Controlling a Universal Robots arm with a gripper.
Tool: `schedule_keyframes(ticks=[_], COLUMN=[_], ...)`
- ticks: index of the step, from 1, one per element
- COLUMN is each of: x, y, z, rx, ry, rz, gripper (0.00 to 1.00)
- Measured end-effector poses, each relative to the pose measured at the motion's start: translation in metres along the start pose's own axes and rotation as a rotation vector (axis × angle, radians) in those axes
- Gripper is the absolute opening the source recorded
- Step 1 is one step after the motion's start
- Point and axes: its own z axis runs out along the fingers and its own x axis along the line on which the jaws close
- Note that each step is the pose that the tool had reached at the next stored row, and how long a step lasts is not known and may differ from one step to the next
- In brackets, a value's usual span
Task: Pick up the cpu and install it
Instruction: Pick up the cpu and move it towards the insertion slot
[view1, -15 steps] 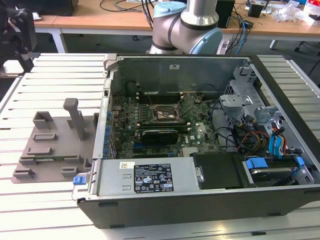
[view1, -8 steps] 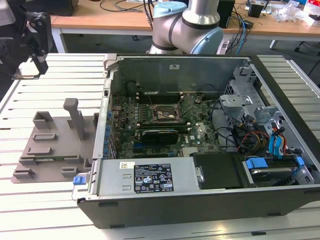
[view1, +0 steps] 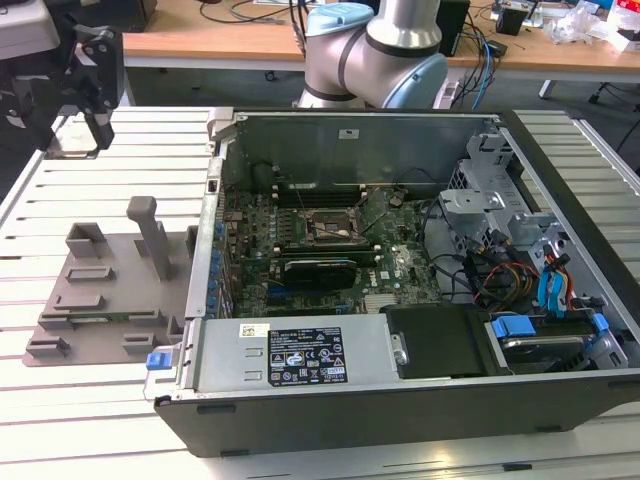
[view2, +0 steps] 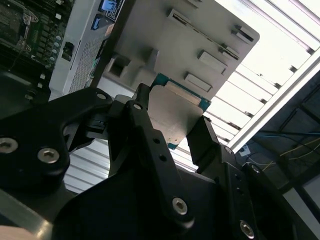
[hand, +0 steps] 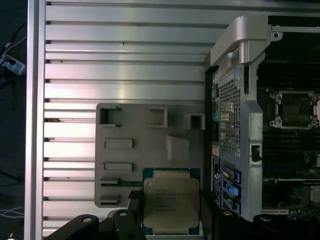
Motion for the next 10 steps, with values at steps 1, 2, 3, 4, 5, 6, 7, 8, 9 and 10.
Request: schedule_keyframes(ticks=[1, 2, 3, 4, 5, 6, 7, 8, 9, 10], x=[-0.0030, -0.0058, -0.0077, -0.0103, -0.0131, -0.0162, -0.0187, -0.0214, -0.0229, -0.0241], y=[0.0000, -0.0001, -0.0001, -0.0001, -0.0002, -0.0002, -0.0002, -0.0003, -0.0003, -0.0003], z=[0.0002, 0.0002, 0.0002, 0.0003, 0.0004, 0.0004, 0.0005, 0.0006, 0.0006, 0.0006], rx=[-0.0001, 0.0000, 0.0000, 0.0000, 0.0000, 0.0000, 0.0000, 0.0000, 0.0000, 0.0000], ry=[0.0000, 0.0000, 0.0001, -0.0001, 0.0000, 0.0001, 0.0000, 0.0000, 0.0000, 0.0000], rz=[0.000, 0.000, 0.000, 0.000, 0.000, 0.000, 0.000, 0.000, 0.000, 0.000], gripper=[0.55, 0.55, 0.55, 0.55, 0.55, 0.55, 0.55, 0.55, 0.55, 0.55])
